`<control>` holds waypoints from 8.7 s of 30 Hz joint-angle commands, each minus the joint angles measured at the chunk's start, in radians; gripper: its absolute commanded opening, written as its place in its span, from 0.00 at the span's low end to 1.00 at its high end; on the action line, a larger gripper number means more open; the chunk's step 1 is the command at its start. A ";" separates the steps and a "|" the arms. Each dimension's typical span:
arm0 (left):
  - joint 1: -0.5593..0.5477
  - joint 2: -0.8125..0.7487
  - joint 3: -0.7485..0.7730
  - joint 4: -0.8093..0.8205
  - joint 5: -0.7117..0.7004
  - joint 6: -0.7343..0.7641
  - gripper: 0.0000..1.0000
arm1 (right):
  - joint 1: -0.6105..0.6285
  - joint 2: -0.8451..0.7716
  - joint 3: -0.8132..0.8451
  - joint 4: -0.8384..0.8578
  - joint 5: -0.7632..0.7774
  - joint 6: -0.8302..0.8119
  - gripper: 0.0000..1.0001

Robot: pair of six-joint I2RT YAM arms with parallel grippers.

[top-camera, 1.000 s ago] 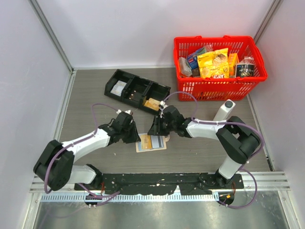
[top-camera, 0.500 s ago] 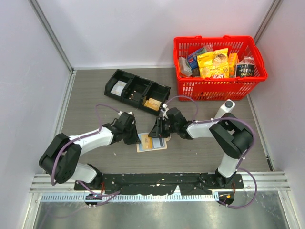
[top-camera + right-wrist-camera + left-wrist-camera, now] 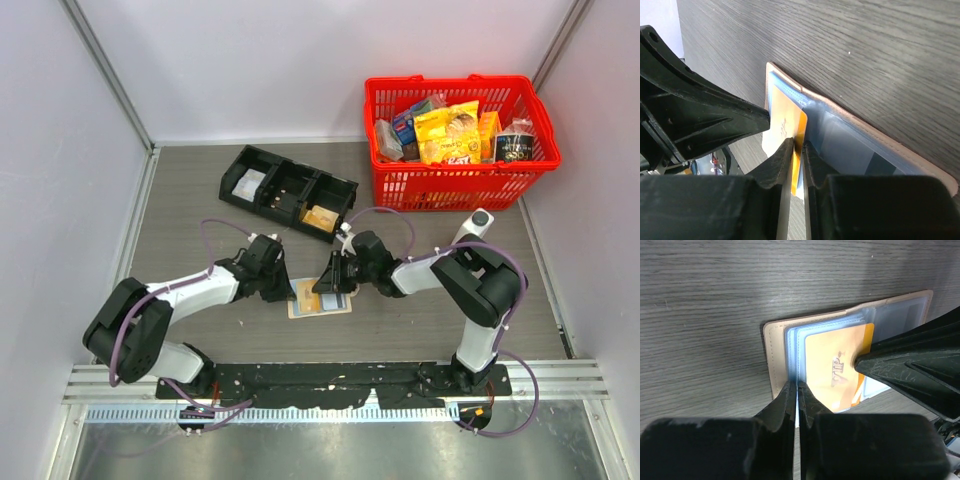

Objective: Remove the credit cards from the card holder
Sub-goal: Remove the credit card from the card holder, then place the credit card in the storage box.

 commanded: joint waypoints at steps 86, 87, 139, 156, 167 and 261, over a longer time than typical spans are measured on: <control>0.020 0.109 0.021 0.086 0.100 -0.017 0.00 | -0.136 -0.062 -0.157 0.199 -0.137 0.049 0.18; 0.020 0.106 0.020 0.086 0.099 -0.017 0.00 | -0.136 -0.062 -0.158 0.202 -0.139 0.054 0.17; 0.029 0.120 0.009 0.109 0.140 -0.026 0.00 | -0.190 -0.091 -0.157 0.095 -0.158 -0.003 0.20; 0.030 -0.130 -0.010 0.124 0.048 -0.030 0.15 | -0.225 -0.379 -0.220 -0.002 -0.073 0.000 0.01; 0.035 -0.426 0.021 0.199 0.036 -0.023 0.52 | -0.141 -0.758 -0.272 0.156 0.197 0.121 0.01; 0.039 -0.446 0.587 -0.338 0.769 0.859 0.00 | -0.003 -0.510 0.833 -1.092 -0.438 -1.067 0.21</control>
